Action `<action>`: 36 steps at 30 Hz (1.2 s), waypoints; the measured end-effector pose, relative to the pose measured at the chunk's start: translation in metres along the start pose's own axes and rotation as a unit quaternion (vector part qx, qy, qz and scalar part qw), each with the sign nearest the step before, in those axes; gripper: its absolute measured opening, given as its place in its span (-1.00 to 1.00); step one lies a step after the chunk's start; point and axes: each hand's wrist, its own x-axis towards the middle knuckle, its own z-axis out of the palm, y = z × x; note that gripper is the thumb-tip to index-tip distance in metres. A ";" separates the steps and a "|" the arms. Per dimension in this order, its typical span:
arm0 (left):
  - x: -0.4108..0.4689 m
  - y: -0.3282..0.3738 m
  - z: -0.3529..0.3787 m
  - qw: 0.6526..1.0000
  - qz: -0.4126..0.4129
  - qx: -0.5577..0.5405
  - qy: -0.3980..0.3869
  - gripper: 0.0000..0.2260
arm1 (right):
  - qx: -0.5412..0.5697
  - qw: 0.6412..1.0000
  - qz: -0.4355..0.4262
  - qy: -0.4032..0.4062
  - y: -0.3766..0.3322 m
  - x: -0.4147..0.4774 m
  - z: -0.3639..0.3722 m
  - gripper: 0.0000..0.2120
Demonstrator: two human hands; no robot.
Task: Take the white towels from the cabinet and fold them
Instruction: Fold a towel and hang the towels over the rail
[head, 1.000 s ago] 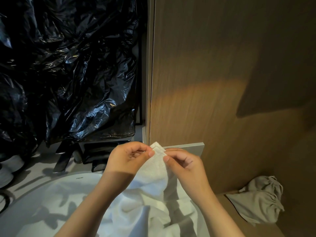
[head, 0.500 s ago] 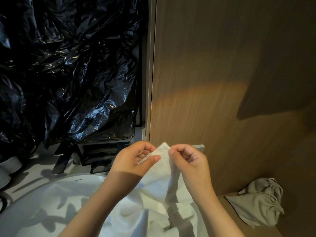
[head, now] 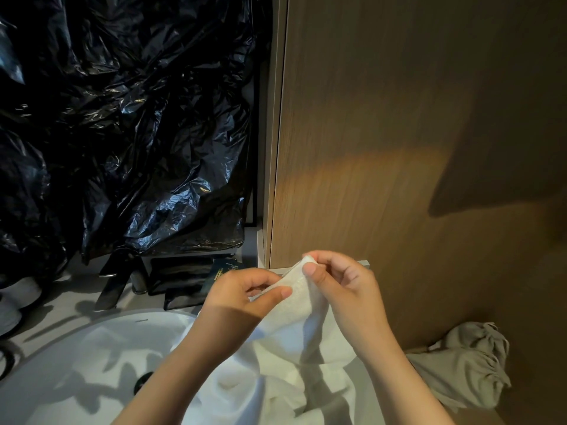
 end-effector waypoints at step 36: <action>0.015 -0.004 -0.024 0.994 0.079 0.067 0.037 -0.47 | -0.144 0.956 -0.162 0.196 -0.041 0.025 -0.058 -0.86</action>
